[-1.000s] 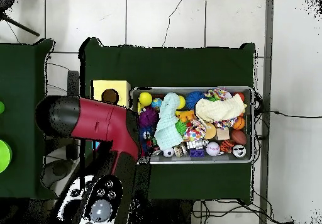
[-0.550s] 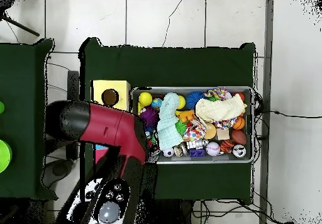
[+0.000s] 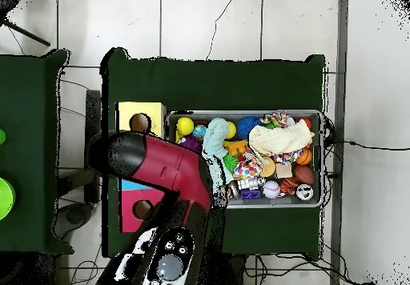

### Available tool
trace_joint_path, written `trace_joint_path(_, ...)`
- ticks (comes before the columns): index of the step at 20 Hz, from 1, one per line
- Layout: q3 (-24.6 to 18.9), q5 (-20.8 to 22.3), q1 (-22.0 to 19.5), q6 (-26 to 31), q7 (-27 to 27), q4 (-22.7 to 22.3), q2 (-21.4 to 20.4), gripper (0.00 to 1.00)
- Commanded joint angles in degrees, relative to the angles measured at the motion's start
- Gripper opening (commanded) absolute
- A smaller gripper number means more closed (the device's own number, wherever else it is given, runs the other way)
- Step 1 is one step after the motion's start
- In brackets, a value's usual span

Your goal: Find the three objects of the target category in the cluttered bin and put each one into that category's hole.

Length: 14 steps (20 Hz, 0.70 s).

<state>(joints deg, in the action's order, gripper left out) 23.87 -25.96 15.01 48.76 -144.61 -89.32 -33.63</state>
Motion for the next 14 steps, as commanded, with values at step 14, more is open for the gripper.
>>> trace_joint_path(14,-7.6,-3.4,0.4,-6.6,-10.7,-8.2,0.6,0.00)
